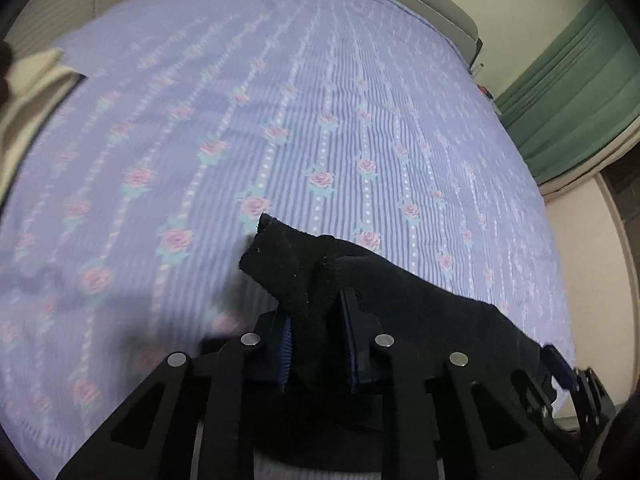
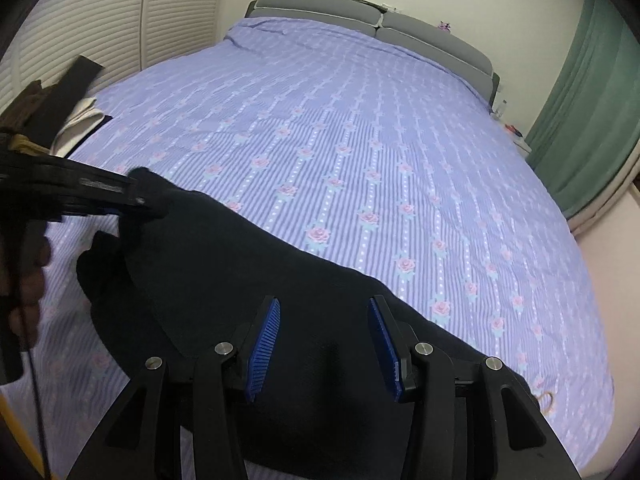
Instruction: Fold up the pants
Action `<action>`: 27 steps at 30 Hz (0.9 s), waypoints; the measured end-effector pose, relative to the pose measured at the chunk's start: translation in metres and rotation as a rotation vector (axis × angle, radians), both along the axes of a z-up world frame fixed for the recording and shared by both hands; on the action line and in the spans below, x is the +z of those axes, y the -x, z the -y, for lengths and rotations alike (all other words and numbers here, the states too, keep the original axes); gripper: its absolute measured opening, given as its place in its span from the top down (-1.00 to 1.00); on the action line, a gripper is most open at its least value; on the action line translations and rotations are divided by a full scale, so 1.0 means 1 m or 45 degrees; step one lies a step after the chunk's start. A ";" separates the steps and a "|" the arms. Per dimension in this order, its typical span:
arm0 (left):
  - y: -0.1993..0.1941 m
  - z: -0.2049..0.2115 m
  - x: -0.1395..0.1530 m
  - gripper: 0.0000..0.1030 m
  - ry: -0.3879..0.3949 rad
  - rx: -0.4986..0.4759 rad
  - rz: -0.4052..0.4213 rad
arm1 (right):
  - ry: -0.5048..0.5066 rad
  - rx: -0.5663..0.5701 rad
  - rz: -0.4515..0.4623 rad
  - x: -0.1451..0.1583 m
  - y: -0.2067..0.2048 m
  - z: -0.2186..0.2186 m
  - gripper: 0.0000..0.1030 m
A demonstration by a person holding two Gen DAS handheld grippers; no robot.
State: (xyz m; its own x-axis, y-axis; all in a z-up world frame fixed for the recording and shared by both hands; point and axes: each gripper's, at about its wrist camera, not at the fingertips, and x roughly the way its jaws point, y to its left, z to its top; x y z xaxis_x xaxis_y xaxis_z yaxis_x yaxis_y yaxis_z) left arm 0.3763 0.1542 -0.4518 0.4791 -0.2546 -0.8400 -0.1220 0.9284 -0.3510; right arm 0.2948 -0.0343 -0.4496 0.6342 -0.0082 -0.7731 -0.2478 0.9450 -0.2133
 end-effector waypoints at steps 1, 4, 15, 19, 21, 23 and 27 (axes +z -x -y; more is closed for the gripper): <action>0.010 -0.001 0.007 0.58 -0.018 0.019 0.006 | -0.003 0.002 -0.004 0.000 0.001 0.001 0.10; 0.037 0.005 0.026 0.58 -0.062 0.043 0.025 | -0.011 0.019 -0.007 0.003 0.003 0.005 0.10; 0.074 -0.008 -0.025 0.52 -0.084 0.191 -0.040 | -0.014 0.094 -0.039 -0.002 0.019 0.012 0.10; 0.068 -0.005 -0.033 0.37 -0.135 0.176 -0.019 | -0.031 0.069 -0.073 -0.009 0.026 0.022 0.10; 0.069 -0.003 -0.033 0.26 -0.156 0.179 -0.026 | -0.043 0.044 -0.091 -0.013 0.031 0.029 0.10; 0.070 0.000 -0.030 -0.02 -0.198 0.190 -0.030 | -0.053 0.011 -0.109 -0.017 0.036 0.038 0.10; 0.085 0.006 -0.012 -0.13 -0.287 0.204 -0.005 | -0.073 -0.065 -0.133 -0.019 0.044 0.060 0.10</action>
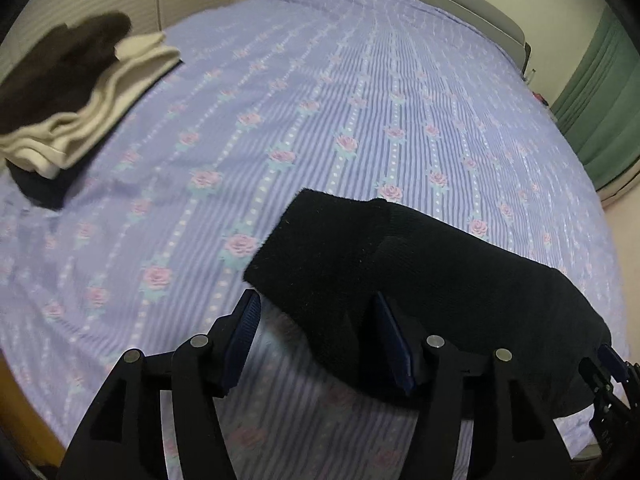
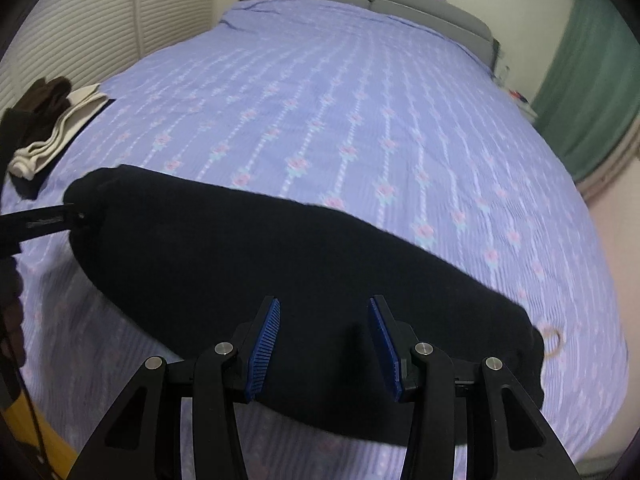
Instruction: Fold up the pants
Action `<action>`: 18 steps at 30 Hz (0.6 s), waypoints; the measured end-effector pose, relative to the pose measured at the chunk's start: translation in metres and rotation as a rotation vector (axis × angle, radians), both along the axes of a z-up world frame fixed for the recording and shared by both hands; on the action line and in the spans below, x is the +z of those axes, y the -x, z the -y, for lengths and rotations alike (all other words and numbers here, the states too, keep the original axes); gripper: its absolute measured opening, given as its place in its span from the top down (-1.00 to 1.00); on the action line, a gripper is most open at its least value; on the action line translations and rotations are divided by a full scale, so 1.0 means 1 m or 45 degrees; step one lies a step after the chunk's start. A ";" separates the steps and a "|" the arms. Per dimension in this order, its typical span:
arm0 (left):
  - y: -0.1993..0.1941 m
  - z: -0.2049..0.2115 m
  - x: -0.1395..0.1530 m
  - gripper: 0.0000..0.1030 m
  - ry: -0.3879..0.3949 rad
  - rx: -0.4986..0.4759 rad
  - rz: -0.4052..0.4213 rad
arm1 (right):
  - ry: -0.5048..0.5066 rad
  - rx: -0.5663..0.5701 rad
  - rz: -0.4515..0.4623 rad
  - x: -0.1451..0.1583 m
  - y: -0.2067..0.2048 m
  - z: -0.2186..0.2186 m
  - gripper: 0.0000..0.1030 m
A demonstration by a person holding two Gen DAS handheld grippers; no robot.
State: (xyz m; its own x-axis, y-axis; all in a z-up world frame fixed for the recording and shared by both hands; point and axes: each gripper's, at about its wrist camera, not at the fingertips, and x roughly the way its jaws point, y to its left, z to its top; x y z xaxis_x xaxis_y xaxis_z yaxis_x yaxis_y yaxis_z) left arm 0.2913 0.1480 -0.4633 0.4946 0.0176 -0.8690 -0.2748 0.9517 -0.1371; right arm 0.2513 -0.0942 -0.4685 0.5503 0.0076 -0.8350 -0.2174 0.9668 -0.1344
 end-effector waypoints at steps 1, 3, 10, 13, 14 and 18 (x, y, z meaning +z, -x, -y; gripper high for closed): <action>0.002 0.003 0.005 -0.13 -0.022 -0.004 0.006 | -0.001 -0.018 -0.002 0.000 0.003 0.006 0.10; 0.008 0.012 0.020 -0.13 -0.064 0.003 0.039 | -0.004 -0.051 -0.002 0.002 0.008 0.018 0.10; -0.004 0.088 0.043 -0.22 -0.092 -0.205 0.137 | 0.039 -0.229 -0.002 0.006 0.027 0.085 0.08; -0.010 0.124 0.042 -0.26 -0.085 -0.293 0.147 | 0.039 -0.308 -0.031 0.002 0.030 0.117 0.06; -0.012 0.133 0.042 -0.29 -0.093 -0.311 0.151 | 0.025 -0.345 -0.044 0.000 0.031 0.130 0.06; -0.015 0.178 0.042 -0.40 -0.163 -0.417 0.185 | -0.074 -0.473 -0.087 -0.005 0.037 0.175 0.06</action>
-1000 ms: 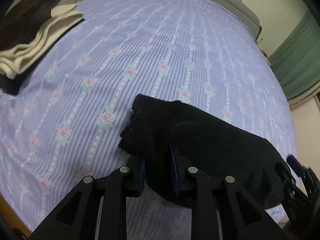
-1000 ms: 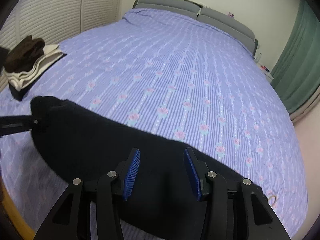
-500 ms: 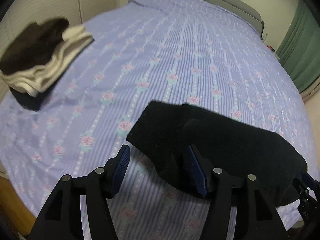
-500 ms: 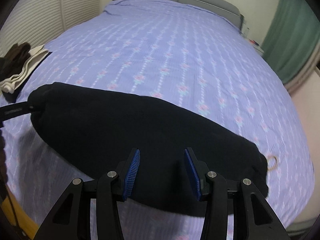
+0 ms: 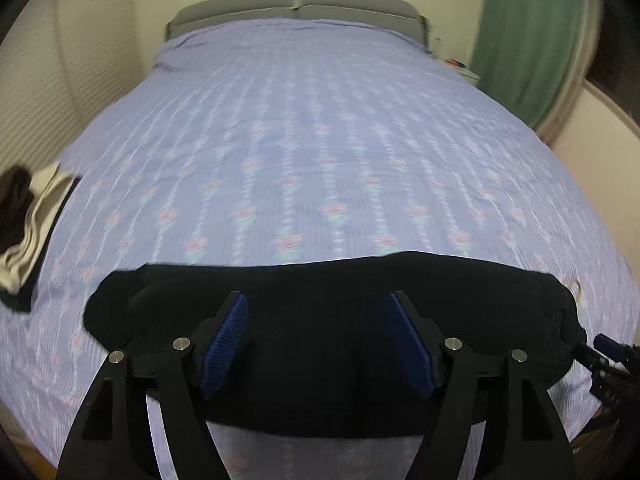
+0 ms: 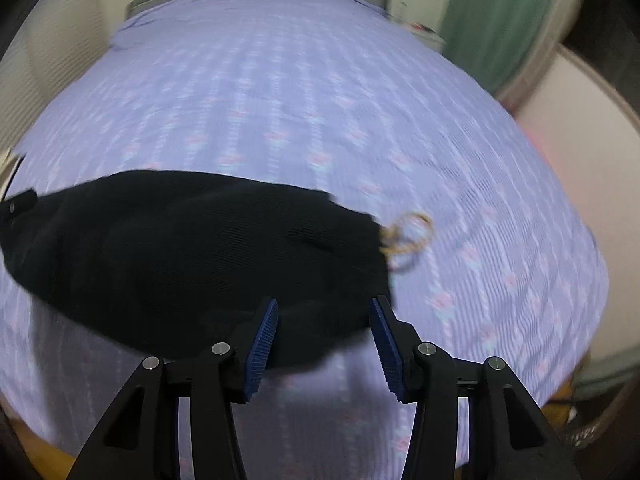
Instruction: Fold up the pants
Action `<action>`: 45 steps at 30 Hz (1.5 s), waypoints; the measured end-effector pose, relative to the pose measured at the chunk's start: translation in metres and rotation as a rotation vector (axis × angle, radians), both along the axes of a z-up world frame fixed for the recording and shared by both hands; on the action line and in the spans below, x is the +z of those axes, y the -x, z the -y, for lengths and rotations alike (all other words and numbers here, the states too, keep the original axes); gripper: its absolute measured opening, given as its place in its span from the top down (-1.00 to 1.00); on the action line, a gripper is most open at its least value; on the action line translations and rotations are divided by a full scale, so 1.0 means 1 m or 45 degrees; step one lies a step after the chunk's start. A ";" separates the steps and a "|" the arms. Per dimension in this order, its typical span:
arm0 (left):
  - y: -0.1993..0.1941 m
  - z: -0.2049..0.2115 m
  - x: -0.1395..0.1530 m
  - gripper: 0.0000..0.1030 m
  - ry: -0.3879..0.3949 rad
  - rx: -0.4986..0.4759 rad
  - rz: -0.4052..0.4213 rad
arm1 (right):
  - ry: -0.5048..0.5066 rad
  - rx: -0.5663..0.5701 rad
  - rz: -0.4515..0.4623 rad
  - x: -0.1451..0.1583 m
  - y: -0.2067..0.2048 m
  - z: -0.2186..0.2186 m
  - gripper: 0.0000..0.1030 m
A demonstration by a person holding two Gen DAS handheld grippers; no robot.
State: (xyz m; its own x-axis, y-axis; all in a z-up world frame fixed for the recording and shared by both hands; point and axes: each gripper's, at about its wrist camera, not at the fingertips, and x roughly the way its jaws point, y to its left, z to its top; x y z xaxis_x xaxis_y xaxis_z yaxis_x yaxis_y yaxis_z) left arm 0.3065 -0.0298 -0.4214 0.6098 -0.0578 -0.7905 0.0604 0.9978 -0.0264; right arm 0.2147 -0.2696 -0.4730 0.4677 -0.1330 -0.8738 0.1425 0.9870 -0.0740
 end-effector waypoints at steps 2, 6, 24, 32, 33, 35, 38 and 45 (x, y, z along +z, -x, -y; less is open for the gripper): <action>-0.001 0.015 -0.002 -0.44 -0.014 -0.038 0.002 | -0.129 -0.065 -0.025 -0.008 0.000 0.021 0.06; -0.002 0.043 -0.007 -0.48 -0.056 -0.096 0.004 | -0.385 -0.120 -0.018 -0.025 -0.004 0.040 0.06; -0.008 0.104 -0.020 -0.50 -0.084 -0.226 0.007 | -0.300 -0.018 0.026 -0.032 -0.035 0.074 0.79; -0.012 0.110 -0.016 -0.50 -0.102 -0.295 0.011 | -0.321 -0.106 0.038 -0.039 -0.032 0.082 0.00; -0.014 0.111 -0.013 -0.52 -0.101 -0.311 0.014 | -0.335 -0.126 0.047 -0.037 -0.028 0.087 -0.03; -0.020 0.116 -0.006 -0.60 -0.095 -0.364 0.026 | -0.398 -0.185 0.058 -0.032 -0.018 0.095 -0.05; -0.032 0.127 0.002 -0.63 -0.102 -0.464 0.065 | -0.507 -0.285 0.079 -0.033 0.000 0.103 -0.11; -0.064 0.165 0.004 -0.63 -0.100 -0.781 0.039 | -0.746 -0.438 0.100 -0.065 0.013 0.093 -0.16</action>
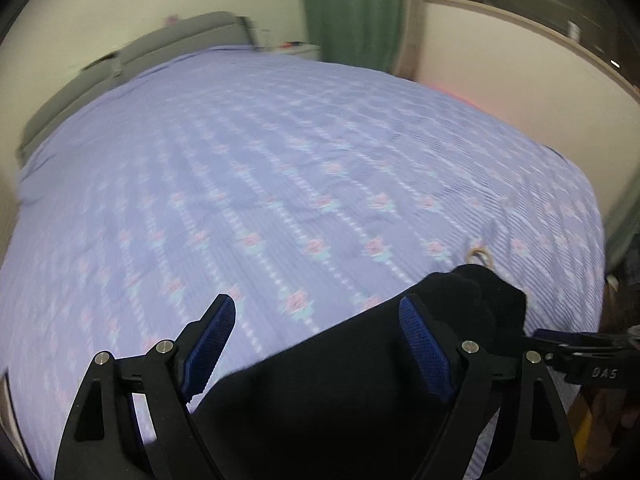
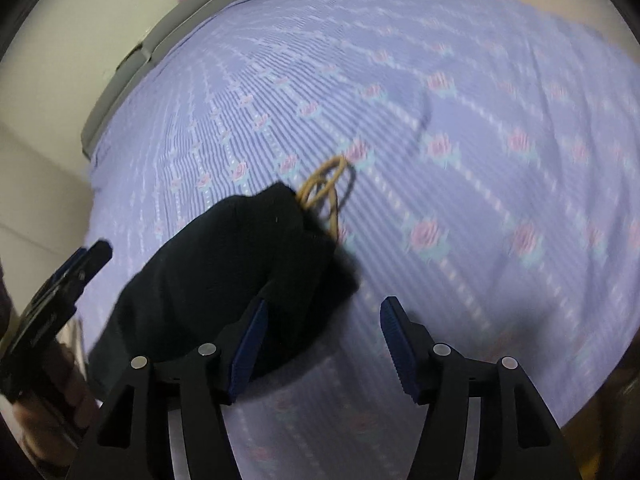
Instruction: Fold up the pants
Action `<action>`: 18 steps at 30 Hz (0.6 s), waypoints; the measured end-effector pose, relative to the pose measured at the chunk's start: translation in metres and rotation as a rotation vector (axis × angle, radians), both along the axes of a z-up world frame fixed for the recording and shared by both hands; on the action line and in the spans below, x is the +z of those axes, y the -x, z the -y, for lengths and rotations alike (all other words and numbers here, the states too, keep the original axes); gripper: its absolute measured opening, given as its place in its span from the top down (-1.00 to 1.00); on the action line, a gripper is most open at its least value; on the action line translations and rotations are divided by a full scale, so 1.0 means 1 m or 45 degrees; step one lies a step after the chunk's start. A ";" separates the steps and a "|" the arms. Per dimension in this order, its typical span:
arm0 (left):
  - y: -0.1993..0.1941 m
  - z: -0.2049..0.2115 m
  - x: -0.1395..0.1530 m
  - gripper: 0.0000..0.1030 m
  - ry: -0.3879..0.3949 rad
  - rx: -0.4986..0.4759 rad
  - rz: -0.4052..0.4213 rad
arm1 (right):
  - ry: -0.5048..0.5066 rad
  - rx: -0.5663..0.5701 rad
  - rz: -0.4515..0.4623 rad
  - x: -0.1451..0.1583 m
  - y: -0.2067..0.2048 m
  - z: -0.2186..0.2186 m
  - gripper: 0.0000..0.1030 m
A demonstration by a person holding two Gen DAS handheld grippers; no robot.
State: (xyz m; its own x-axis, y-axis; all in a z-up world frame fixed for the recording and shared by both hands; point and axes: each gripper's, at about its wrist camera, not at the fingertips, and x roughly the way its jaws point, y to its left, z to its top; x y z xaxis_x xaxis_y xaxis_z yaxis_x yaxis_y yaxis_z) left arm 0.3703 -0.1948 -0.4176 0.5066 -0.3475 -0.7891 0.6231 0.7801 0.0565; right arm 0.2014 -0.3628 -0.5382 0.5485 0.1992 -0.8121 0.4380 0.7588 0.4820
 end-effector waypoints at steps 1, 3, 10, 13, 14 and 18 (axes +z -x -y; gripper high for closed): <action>-0.005 0.006 -0.002 -0.63 -0.009 -0.052 -0.024 | -0.035 -0.022 0.013 -0.005 0.000 -0.001 -0.16; -0.011 0.017 -0.006 -0.63 -0.040 -0.129 -0.041 | -0.107 -0.066 0.030 -0.015 -0.002 -0.003 -0.16; -0.019 0.037 -0.011 -0.63 -0.088 -0.274 -0.097 | -0.324 -0.203 0.073 -0.055 -0.007 -0.001 -0.27; -0.014 0.033 -0.012 -0.63 -0.099 -0.256 -0.110 | -0.359 -0.212 0.127 -0.059 -0.010 -0.001 -0.38; -0.012 0.031 -0.012 -0.63 -0.101 -0.241 -0.109 | -0.368 -0.205 0.143 -0.059 -0.012 -0.002 -0.38; -0.003 0.011 -0.014 -0.63 -0.079 -0.135 -0.110 | -0.373 -0.103 0.186 -0.055 -0.027 -0.008 -0.35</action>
